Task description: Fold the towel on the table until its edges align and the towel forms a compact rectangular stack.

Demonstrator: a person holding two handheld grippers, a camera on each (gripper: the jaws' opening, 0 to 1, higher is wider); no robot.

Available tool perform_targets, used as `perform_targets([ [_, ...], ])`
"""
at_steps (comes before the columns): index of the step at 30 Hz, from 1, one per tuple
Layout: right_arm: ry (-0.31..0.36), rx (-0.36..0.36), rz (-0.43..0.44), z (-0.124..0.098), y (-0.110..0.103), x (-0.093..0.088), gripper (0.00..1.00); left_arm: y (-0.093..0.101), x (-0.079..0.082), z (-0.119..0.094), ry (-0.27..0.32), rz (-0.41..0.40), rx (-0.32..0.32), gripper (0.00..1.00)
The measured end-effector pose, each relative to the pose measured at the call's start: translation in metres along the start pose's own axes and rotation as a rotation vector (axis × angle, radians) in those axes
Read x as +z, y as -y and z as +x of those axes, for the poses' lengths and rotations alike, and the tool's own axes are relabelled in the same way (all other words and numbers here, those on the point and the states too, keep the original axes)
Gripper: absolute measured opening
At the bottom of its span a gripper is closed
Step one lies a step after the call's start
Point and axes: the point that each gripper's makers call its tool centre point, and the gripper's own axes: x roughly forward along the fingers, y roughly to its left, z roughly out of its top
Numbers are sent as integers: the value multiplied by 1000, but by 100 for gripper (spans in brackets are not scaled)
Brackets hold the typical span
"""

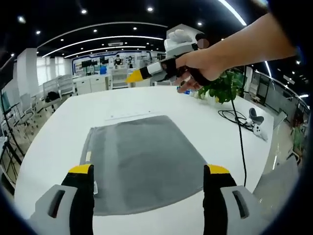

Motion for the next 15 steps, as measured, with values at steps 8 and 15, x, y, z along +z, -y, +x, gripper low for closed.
perform_targets([
  [8,16,-34,28,-39,15,-9,99,28,5,7,5,17,-28,95],
  [15,18,-33,46,-60,18,-17,99,51,12,10,17,34,-43,95],
])
